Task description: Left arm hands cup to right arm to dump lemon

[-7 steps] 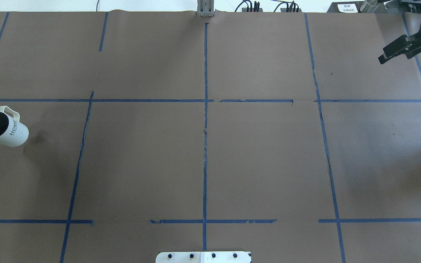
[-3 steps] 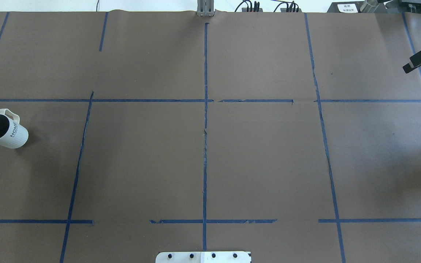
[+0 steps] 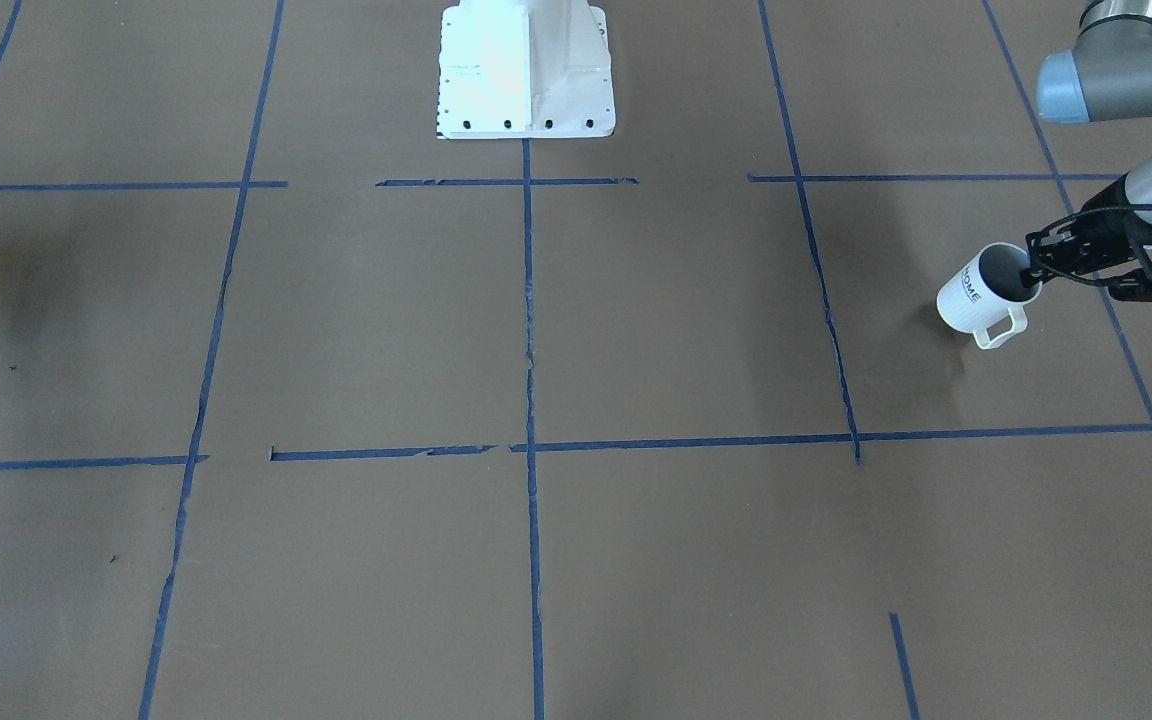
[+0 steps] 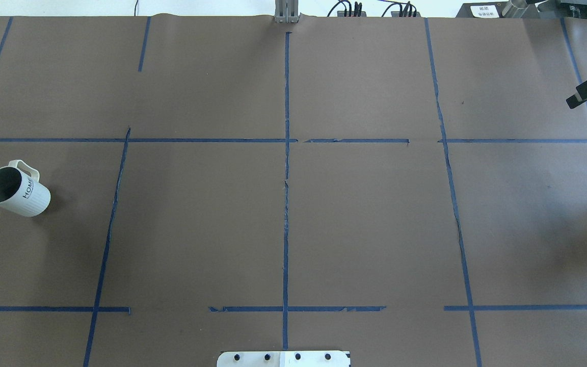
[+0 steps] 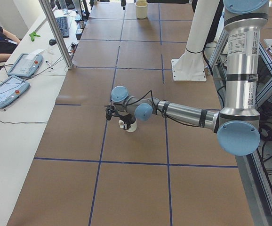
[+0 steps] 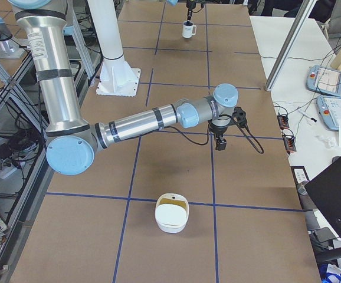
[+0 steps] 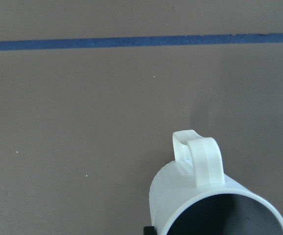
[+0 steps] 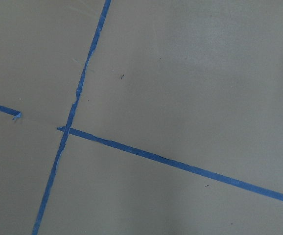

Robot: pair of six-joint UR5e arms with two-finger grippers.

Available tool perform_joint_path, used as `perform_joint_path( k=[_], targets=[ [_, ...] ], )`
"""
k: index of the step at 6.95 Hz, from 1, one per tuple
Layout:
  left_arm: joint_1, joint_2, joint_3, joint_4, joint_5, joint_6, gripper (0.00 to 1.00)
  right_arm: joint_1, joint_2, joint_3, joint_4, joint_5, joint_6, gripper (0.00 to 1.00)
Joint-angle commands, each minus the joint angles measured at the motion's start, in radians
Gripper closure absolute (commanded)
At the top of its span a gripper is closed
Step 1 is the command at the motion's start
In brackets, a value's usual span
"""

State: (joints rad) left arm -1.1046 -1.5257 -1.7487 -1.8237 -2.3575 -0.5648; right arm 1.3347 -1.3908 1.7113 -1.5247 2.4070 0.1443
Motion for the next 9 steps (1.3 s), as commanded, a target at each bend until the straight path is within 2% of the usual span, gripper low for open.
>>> perform_joint_path(
  k=[1, 4, 5, 6, 7, 8, 9],
  targets=[
    [0.002, -0.001, 0.003, -0.002, -0.005, 0.008, 1.00, 0.000, -0.002, 0.001, 0.000, 0.000, 0.000, 0.00],
    [0.011, -0.019, 0.055, -0.070, -0.002, 0.006, 1.00, -0.003, -0.002, 0.001, 0.000, -0.005, 0.000, 0.00],
    [0.011, -0.030, 0.067, -0.074, 0.001, 0.006, 0.92, -0.003, -0.005, 0.001, 0.000, -0.005, 0.000, 0.00],
    [0.011, -0.033, 0.067, -0.074, 0.004, 0.009, 0.49, -0.002, -0.008, 0.002, 0.001, -0.005, 0.000, 0.00],
    [0.011, -0.033, 0.055, -0.074, 0.015, 0.011, 0.00, -0.002, -0.008, 0.002, 0.001, -0.005, 0.000, 0.00],
    [0.009, -0.031, 0.040, -0.072, 0.053, 0.011, 0.00, -0.002, -0.011, 0.002, 0.001, -0.005, 0.000, 0.00],
    [0.009, -0.028, 0.019, -0.069, 0.052, 0.016, 0.00, -0.002, -0.023, 0.017, 0.001, -0.009, 0.000, 0.00]
  ],
)
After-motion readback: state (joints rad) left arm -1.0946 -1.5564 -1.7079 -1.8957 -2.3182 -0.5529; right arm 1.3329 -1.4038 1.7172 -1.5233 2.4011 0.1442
